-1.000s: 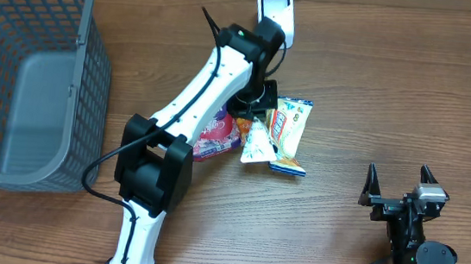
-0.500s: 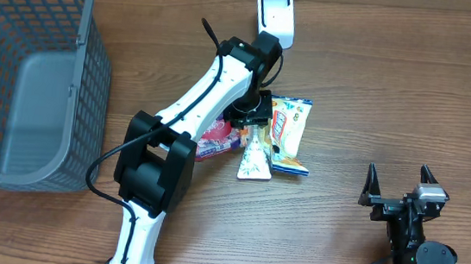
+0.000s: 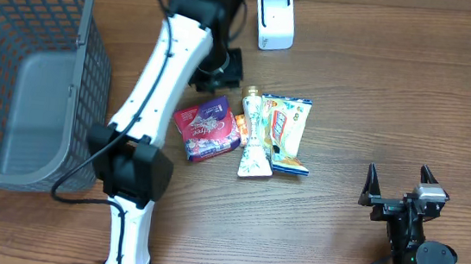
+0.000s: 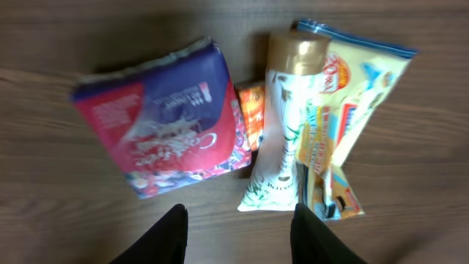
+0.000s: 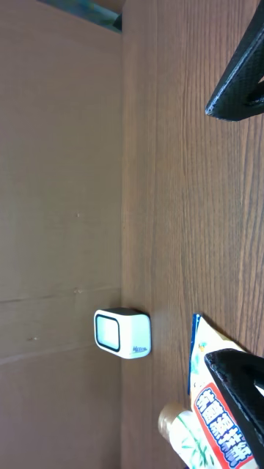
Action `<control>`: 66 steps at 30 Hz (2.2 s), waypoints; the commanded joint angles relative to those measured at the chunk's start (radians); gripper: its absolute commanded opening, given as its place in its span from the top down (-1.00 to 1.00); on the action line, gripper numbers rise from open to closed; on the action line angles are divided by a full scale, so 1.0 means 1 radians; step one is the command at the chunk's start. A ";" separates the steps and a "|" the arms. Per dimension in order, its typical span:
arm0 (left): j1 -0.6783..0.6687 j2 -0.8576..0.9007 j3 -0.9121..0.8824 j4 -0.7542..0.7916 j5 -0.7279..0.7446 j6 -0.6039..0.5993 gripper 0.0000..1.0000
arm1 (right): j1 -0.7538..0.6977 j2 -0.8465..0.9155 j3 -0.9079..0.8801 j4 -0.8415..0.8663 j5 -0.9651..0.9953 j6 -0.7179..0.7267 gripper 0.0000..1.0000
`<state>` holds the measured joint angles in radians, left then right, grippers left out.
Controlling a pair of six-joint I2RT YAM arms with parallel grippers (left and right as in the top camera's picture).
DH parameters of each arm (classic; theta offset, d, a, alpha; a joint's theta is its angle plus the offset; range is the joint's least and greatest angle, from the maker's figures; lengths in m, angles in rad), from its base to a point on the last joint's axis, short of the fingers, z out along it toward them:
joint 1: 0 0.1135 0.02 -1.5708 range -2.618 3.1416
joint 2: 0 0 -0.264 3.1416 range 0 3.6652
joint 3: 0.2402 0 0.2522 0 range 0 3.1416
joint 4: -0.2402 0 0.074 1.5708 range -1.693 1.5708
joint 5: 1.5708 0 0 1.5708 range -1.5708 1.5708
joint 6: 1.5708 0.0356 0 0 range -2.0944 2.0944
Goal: Scan the item barcode
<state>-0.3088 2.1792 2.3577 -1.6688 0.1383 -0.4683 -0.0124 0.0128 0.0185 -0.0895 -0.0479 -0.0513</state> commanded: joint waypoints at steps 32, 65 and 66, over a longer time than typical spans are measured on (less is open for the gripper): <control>0.401 -0.523 -0.285 -0.021 -0.122 0.200 0.03 | 0.004 -0.010 -0.010 0.008 0.002 0.002 -1.00; 0.538 -0.523 -0.484 -0.001 -0.345 0.127 0.92 | 0.004 -0.010 -0.010 0.008 0.002 0.002 -1.00; 0.537 -0.523 -0.483 0.010 -0.328 0.133 0.92 | 0.004 -0.010 -0.010 0.008 0.002 0.002 -1.00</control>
<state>0.2222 1.6688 1.8778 -1.6787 -0.1848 -0.3374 -0.0124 0.0128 0.0185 -0.0898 -0.0479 -0.0517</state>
